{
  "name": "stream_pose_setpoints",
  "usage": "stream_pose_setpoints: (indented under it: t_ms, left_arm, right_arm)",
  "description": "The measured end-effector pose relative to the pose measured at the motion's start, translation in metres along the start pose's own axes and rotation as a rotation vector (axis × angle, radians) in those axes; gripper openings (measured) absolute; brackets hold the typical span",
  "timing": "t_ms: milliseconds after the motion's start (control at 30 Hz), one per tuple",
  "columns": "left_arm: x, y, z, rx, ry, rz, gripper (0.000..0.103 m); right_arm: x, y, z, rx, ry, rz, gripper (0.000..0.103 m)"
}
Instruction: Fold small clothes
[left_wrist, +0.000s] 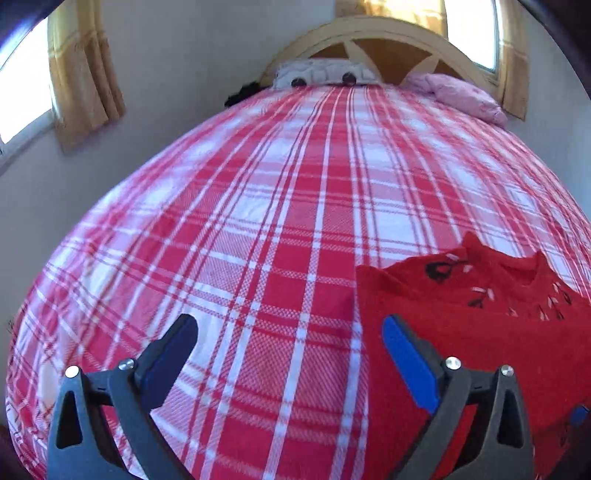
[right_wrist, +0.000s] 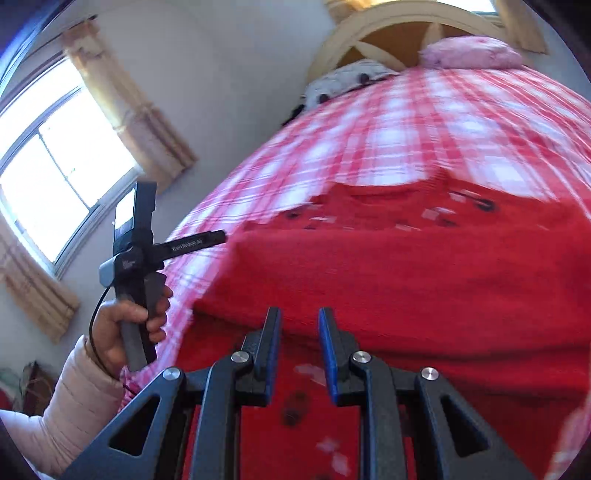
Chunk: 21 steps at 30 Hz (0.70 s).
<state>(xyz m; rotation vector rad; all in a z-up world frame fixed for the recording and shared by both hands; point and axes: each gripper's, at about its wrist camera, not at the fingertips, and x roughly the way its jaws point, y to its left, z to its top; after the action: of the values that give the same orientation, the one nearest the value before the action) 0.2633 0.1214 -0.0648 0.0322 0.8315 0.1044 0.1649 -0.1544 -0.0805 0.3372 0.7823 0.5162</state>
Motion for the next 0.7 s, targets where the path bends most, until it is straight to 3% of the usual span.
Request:
stream_pose_setpoints:
  t_ms: [100, 167, 233, 367, 567, 700]
  left_arm:
    - [-0.009, -0.014, -0.014, 0.069, -0.025, 0.041, 0.102]
    - [0.001, -0.025, -0.028, 0.166, -0.038, 0.170, 0.102]
    - [0.018, -0.020, -0.039, 0.201, 0.010, 0.271, 0.102]
    - [0.023, 0.017, -0.039, 0.043, 0.067, 0.150, 0.102]
    - [-0.004, 0.038, -0.039, -0.060, 0.019, 0.140, 0.100]
    - [-0.019, 0.054, -0.046, -0.166, 0.015, 0.079, 0.100]
  right_arm:
    - [0.029, 0.020, 0.002, -0.017, 0.034, 0.046, 0.022]
    - [0.057, 0.025, 0.000, 0.004, 0.078, 0.055, 0.022]
    - [0.081, 0.025, -0.006, 0.039, 0.129, 0.080, 0.022]
    - [0.092, 0.029, -0.012, 0.061, 0.132, 0.096, 0.022]
    - [0.075, 0.051, 0.003, -0.016, 0.050, 0.098, 0.022]
    - [0.116, 0.062, 0.005, -0.002, 0.136, 0.132, 0.017]
